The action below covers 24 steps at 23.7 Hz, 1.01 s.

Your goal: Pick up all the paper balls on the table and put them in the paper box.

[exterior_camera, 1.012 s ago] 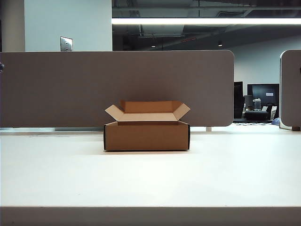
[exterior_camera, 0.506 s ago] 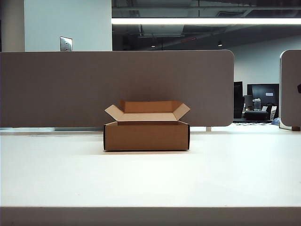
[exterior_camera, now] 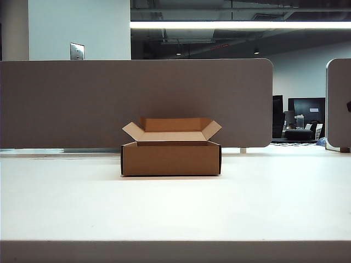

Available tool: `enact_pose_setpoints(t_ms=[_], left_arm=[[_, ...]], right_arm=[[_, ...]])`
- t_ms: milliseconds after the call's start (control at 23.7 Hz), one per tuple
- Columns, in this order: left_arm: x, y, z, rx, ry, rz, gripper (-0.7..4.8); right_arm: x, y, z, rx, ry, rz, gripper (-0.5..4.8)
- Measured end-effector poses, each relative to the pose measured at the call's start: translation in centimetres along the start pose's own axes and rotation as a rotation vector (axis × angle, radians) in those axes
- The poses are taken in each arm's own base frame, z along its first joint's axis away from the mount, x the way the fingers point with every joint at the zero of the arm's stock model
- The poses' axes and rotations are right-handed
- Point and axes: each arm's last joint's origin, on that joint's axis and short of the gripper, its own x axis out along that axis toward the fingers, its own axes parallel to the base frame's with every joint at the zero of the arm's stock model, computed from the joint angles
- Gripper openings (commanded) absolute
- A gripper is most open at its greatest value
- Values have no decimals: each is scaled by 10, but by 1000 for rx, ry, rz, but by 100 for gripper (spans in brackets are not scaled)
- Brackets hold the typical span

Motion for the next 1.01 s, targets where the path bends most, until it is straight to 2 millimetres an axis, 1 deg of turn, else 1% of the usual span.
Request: enact_pose_setpoints(t_ms=[84, 211, 379, 464, 590, 801, 1012], left_arm=[[0, 0, 0, -2, -3, 0, -5], [0, -1, 1, -2, -12, -33, -6], [0, -1, 2, -3, -22, -46, -5], [0, -1, 2, -2, -23, -47, -5], [0, -1, 2, -2, -23, -38, -5], [0, 1, 2, -4, -22, 30, -5], [0, 1, 2, -4, -21, 36, -5]], right_arm=[[-3, -1, 4, 42, -52, -5, -2], [-8, -2, 8, 55, -103, -11, -2], [-12, -2, 3, 51, -75, -8, -2], [-11, -2, -2, 43, -25, -5, -2], [-11, -2, -2, 44, -25, -9, -1], [-11, -2, -2, 44, -25, -9, -1], [-11, -2, -2, 44, -25, -9, -1]])
